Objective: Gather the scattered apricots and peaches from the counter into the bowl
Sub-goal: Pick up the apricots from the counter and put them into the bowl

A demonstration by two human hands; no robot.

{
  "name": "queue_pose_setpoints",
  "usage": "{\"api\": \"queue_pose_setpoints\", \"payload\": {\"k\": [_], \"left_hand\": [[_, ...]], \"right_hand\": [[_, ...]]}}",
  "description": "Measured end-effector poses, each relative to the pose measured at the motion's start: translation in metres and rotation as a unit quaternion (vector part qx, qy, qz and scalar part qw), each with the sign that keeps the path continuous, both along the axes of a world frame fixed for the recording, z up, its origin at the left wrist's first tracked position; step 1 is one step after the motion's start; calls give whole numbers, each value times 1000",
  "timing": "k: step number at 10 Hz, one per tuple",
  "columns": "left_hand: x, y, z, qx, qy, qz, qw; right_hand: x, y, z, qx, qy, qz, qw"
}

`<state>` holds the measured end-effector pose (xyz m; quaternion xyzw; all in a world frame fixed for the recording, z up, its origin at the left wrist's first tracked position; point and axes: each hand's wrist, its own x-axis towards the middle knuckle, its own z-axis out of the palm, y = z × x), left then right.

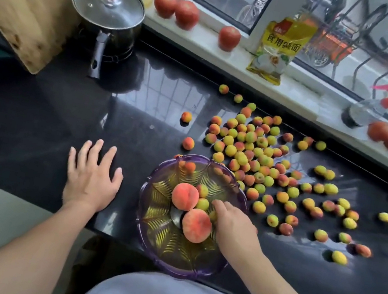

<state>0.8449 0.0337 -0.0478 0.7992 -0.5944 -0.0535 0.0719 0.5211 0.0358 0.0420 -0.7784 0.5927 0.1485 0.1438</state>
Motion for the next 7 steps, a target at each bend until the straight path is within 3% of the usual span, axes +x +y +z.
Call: {"api": "queue_pose_setpoints", "payload": {"k": [5, 7], "left_hand": [[2, -1, -3, 6, -5, -8, 1000], [2, -1, -5, 3, -8, -15, 1000]], "right_hand": [[-9, -10, 1, 19, -48, -74, 996], [-21, -54, 36, -44, -157, -175, 971]]}}
